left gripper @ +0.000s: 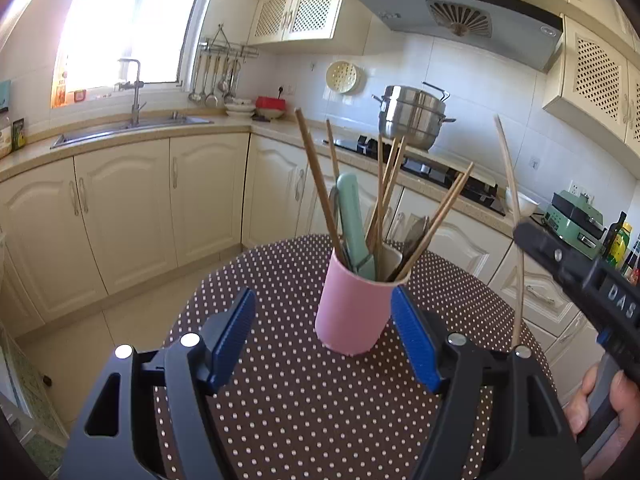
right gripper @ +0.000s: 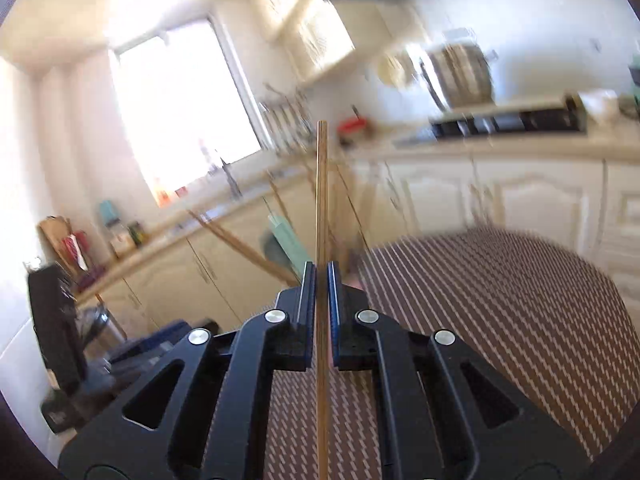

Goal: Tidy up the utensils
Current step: 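Raise the chopstick upright over the pink cup with the right tool, then lower the chopstick into the pink cup and open the right tool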

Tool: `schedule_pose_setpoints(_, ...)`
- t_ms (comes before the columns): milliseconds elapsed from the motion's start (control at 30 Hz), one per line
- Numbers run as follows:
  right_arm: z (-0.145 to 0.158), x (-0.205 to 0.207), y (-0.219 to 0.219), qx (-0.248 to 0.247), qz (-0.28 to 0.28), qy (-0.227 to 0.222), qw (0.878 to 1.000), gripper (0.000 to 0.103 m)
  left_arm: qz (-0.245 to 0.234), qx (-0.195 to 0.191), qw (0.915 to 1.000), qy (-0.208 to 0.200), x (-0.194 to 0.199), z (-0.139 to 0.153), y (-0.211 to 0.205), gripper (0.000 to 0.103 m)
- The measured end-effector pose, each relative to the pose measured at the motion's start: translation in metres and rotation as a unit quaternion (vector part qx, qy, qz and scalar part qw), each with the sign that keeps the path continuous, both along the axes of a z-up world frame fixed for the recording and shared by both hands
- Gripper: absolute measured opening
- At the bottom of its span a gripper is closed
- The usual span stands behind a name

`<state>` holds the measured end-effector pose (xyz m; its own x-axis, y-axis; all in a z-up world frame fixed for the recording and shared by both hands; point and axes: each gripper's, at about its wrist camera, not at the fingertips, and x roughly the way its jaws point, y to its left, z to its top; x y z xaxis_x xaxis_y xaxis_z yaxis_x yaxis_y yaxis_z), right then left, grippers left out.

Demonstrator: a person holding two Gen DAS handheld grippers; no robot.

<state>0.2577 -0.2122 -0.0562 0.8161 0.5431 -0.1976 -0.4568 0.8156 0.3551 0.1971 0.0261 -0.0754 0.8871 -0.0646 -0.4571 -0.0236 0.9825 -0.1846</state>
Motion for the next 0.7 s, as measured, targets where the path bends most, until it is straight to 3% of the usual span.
schedule_pose_setpoints(300,0.032,0.038,0.037,0.026,0.009,-0.101,0.995,0.007,0.012,-0.004,0.9986,-0.051,0.022,0.012,0.012,0.071)
schedule_pose_setpoints(500,0.036,0.054,0.046,0.041,-0.022,-0.133,0.99,0.007,0.019,-0.007,0.9991,-0.037,0.043,0.002,0.022,0.071)
schedule_pose_setpoints(700,0.03,0.071,0.056,0.025,-0.045,-0.157,0.986,0.007,0.021,-0.008,0.9994,-0.028,0.058,-0.008,0.027,0.071)
